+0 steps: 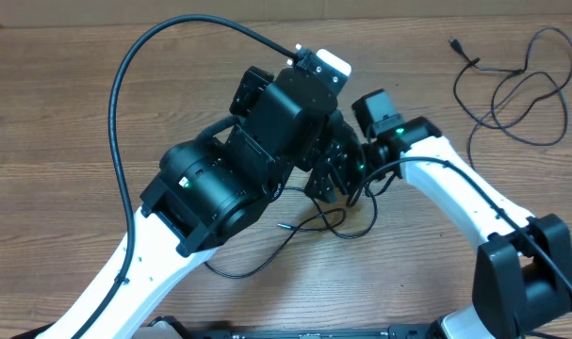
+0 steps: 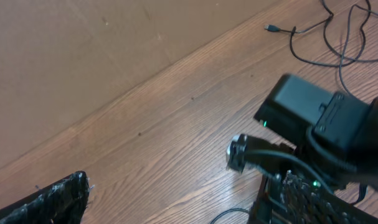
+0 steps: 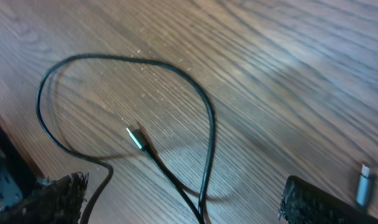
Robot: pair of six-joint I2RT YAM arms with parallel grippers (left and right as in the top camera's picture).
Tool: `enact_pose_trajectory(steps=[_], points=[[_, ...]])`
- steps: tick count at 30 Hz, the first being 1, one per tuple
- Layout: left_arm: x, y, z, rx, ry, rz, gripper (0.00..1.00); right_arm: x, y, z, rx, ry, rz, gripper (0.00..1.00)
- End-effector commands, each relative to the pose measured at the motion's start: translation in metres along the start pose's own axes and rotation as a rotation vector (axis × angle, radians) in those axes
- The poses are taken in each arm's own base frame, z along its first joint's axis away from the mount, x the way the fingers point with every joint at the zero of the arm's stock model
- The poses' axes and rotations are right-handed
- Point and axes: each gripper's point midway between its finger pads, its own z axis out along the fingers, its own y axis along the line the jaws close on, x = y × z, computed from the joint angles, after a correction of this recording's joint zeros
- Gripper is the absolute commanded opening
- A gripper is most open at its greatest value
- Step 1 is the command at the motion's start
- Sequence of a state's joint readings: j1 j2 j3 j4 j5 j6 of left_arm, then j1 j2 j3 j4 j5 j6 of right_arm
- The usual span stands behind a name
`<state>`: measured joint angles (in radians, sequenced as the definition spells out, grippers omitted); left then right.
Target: Untangle cables
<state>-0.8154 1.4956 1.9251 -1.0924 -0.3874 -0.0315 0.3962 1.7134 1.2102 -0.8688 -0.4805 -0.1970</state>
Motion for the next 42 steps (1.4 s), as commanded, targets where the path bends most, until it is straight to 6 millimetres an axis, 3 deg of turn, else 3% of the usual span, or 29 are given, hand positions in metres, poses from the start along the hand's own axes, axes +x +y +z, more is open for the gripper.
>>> enact_pose_trajectory(steps=[1, 15, 22, 34, 40, 42], points=[[-0.005, 0.005, -0.002, -0.015, -0.014, -0.029, 1.00, 0.014, 0.009, 0.019, -0.008, 0.037, -0.059, 1.00], [-0.005, 0.005, -0.002, -0.015, -0.014, -0.029, 0.99, 0.035, 0.074, 0.055, -0.087, 0.098, -0.512, 1.00], [-0.005, 0.005, -0.002, -0.015, -0.014, -0.029, 1.00, 0.039, 0.099, 0.064, -0.114, 0.102, -0.610, 1.00], [-0.005, 0.005, -0.002, -0.015, -0.014, -0.029, 1.00, 0.046, 0.121, 0.076, -0.086, 0.117, -0.711, 1.00], [-0.005, 0.005, -0.002, -0.015, -0.014, -0.029, 0.99, 0.054, 0.126, 0.084, 0.006, 0.150, -0.787, 0.97], [-0.005, 0.005, -0.002, -0.015, -0.014, -0.029, 1.00, 0.054, 0.123, 0.085, 0.043, 0.155, -0.803, 0.84]])
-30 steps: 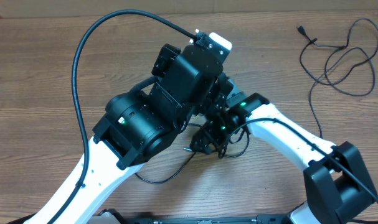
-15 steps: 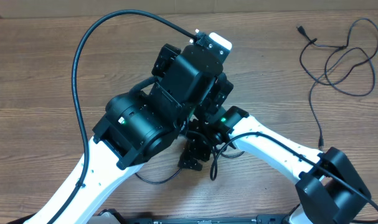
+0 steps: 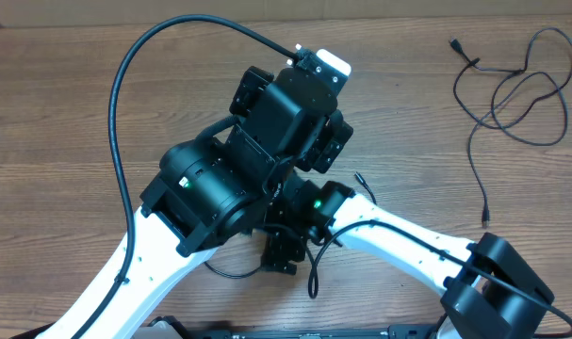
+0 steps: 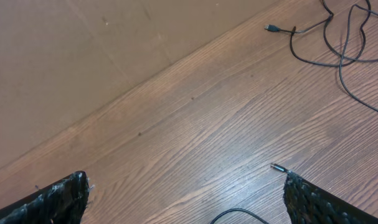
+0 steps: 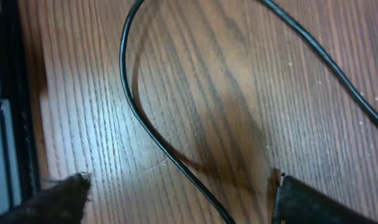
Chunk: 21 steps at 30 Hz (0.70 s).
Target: Untangle cables
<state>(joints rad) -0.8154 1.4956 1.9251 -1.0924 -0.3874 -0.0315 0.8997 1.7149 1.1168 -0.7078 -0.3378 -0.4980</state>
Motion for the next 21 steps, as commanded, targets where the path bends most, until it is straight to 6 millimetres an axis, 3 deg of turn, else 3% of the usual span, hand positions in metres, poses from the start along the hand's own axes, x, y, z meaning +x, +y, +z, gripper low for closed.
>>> enact_pose_trajectory(steps=[1, 13, 21], points=[[-0.005, 0.005, -0.002, -0.015, -0.014, -0.029, 1.00, 0.007, -0.007, 0.005, 0.081, 0.054, -0.035, 0.80], [-0.005, 0.005, -0.002, -0.015, -0.014, -0.029, 1.00, 0.028, -0.004, 0.019, 0.069, 0.089, -0.212, 0.88], [-0.005, 0.005, -0.002, -0.015, -0.014, -0.029, 1.00, 0.034, -0.008, 0.030, 0.079, 0.096, -0.332, 0.85]])
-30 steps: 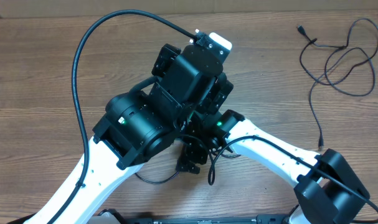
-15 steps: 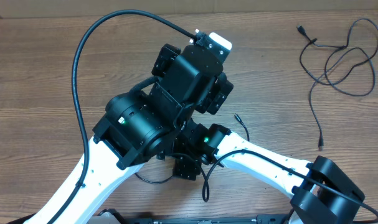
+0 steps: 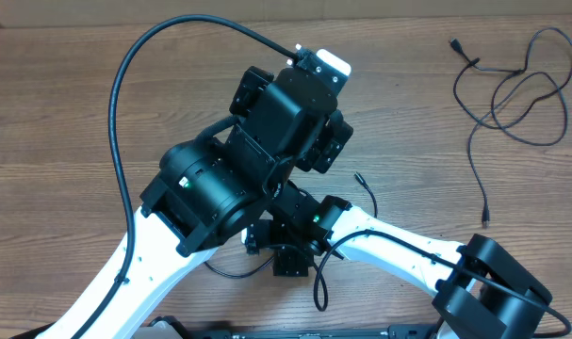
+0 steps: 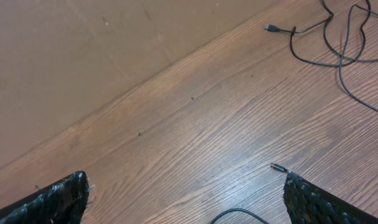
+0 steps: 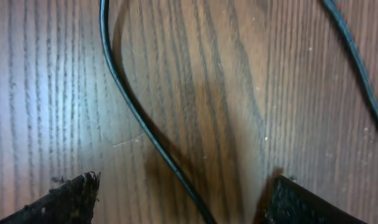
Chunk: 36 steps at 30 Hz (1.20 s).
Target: Untangle cables
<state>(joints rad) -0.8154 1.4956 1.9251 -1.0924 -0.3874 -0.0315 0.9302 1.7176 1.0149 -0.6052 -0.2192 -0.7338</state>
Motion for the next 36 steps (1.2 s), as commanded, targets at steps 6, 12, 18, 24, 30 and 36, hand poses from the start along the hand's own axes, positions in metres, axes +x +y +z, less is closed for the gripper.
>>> enact_pose_trajectory(steps=[6, 12, 18, 24, 30, 36], points=[[-0.005, 0.005, -0.002, -0.015, -0.014, -0.029, 1.00, 0.018, 0.002, 0.026, -0.021, 0.058, -0.072, 0.75], [-0.005, 0.005, -0.002, -0.015, -0.014, -0.029, 1.00, 0.023, 0.003, 0.030, -0.028, 0.076, -0.067, 0.39], [-0.005, 0.005, -0.002, -0.015, -0.014, -0.029, 1.00, 0.029, -0.001, 0.030, -0.006, 0.101, -0.064, 0.06], [-0.005, 0.005, -0.002, -0.015, -0.014, -0.029, 1.00, 0.031, -0.024, 0.028, 0.093, 0.107, 0.029, 0.04], [-0.005, 0.005, -0.002, -0.015, -0.014, -0.029, 1.00, 0.040, -0.068, 0.017, 0.190, 0.029, 0.328, 0.04], [-0.005, 0.005, -0.002, -0.015, -0.014, -0.029, 1.00, 0.091, -0.124, -0.007, 0.288, -0.028, 0.776, 0.04]])
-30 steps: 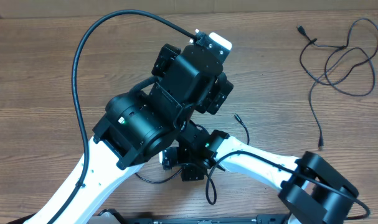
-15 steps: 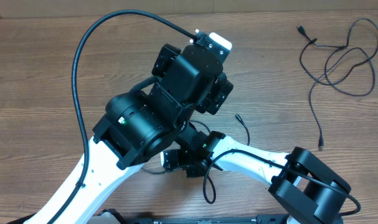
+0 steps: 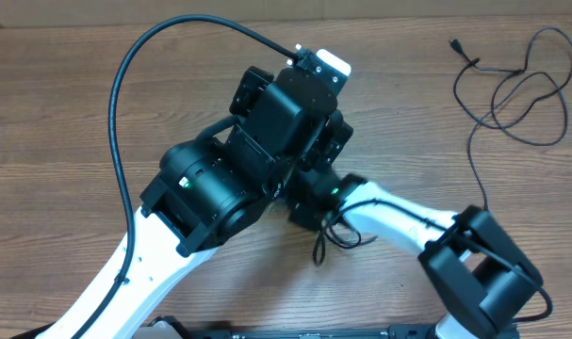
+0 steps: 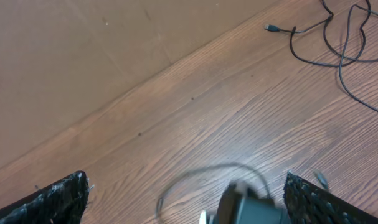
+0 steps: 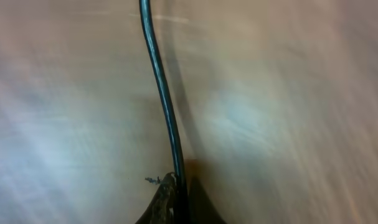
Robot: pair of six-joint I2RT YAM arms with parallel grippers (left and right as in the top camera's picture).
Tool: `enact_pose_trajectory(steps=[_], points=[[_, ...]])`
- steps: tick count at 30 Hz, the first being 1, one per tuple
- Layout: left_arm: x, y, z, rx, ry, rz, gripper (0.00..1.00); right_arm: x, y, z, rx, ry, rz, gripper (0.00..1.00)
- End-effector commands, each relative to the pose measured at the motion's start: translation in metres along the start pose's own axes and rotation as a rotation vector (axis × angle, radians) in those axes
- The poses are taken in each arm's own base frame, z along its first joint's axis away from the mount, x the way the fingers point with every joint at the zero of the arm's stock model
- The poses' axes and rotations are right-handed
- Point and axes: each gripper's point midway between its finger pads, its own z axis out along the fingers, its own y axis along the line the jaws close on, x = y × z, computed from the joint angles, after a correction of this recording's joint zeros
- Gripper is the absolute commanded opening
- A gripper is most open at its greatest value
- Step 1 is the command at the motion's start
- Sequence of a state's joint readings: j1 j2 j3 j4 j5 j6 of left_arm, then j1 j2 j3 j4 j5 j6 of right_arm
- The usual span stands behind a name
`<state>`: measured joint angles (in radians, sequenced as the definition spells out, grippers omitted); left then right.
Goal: Untangle cables
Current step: 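Pull the right gripper with the cable rightward to the pile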
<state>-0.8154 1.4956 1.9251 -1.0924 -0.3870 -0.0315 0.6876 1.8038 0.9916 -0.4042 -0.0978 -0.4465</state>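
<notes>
A thin black cable (image 5: 157, 81) runs up the right wrist view from my right gripper (image 5: 179, 186), which is shut on it. Overhead, that gripper (image 3: 311, 202) sits under my left arm's wrist, with the cable's tangled loops (image 3: 333, 235) trailing beside it. In the left wrist view the same cable shows as a blurred loop (image 4: 195, 177) by the right gripper's dark body (image 4: 251, 205). My left gripper (image 4: 185, 182) hangs open well above the table, holding nothing. A second black cable (image 3: 512, 85) lies looped at the far right.
My large left arm (image 3: 220, 188) fills the middle of the wooden table (image 3: 59, 113), and its thick supply cable (image 3: 125, 66) arcs over the left half. A brown wall (image 4: 83, 50) borders the table's far edge.
My right gripper was open low over the cable near the table's front. Now it is shut on the cable and sits farther back, under the left wrist. The cable's loops have shifted with it.
My right gripper first stood open to the right of the left wrist, above the cable loop. Then it was at the table's front, open and close over the cable, then lower still. Now it grips the cable farther back. The left arm has stayed still.
</notes>
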Motion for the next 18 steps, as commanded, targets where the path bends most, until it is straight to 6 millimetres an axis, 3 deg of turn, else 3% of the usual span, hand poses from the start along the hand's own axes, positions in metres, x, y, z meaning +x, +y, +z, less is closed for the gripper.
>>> enact_pose_trajectory(steps=[1, 2, 5, 9, 14, 15, 18], points=[[-0.005, 0.005, -0.002, -0.015, -0.014, -0.029, 1.00, 0.024, -0.051, -0.005, 0.064, 0.005, 0.377, 0.04], [-0.005, 0.005, -0.002, -0.015, -0.014, -0.029, 1.00, 0.034, -0.070, -0.009, 0.088, 0.003, 0.476, 0.04], [-0.005, 0.005, -0.002, -0.015, -0.014, -0.029, 1.00, 0.053, -0.103, -0.017, 0.131, -0.004, 0.648, 0.04], [-0.005, 0.005, -0.002, -0.015, -0.014, -0.029, 1.00, 0.086, -0.168, -0.051, 0.212, -0.049, 0.993, 0.04], [-0.005, 0.005, -0.002, -0.015, -0.014, -0.029, 1.00, 0.098, -0.203, -0.100, 0.236, -0.103, 1.107, 0.04], [-0.005, 0.005, -0.002, -0.015, -0.014, -0.029, 1.00, 0.101, -0.217, -0.126, 0.272, -0.143, 1.136, 0.04], [-0.005, 0.005, -0.002, -0.015, -0.014, -0.029, 1.00, 0.105, -0.235, -0.161, 0.331, -0.215, 1.167, 0.04]])
